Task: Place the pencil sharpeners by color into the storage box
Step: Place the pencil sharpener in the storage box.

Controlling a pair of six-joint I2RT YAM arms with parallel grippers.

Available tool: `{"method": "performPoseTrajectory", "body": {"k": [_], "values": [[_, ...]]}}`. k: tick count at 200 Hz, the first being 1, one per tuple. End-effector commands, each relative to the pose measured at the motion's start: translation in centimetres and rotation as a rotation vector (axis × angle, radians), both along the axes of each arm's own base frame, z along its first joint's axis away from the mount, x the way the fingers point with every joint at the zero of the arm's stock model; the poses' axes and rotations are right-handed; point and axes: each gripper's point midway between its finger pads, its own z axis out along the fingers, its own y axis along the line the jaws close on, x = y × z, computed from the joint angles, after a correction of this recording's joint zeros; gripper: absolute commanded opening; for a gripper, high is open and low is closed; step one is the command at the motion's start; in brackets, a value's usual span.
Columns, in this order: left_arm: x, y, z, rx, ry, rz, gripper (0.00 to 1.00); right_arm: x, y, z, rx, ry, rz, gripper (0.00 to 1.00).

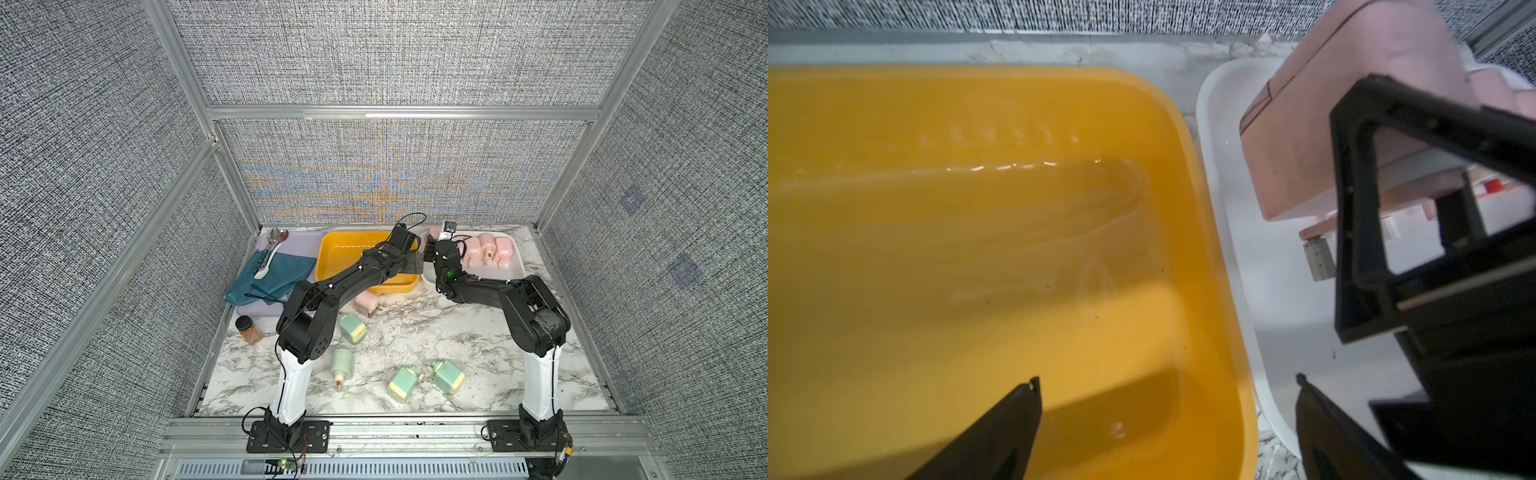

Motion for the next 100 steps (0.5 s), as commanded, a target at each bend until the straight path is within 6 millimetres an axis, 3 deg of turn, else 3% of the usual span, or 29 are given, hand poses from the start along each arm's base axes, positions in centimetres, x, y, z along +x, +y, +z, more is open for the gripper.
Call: {"method": "performPoseTrajectory", "body": {"k": [1,58,100], "values": [[0.1,-0.4,-0.6,-0.026,0.044,0.006,0.99,0.7,-0.5,0.3,0.01,-0.021,-0.051,0.0],[1.2,-1.9,-3.0,-0.064,0.105,-0.009,0.99,1.1,-1.7,-2.3,0.012,0.033,-0.101,0.0],[1.7,-2.3,-4.0,-0.071,0.129,-0.011,0.99,1.9,-2.4,-3.0,-0.019,0.09,-0.132,0.07]]}}
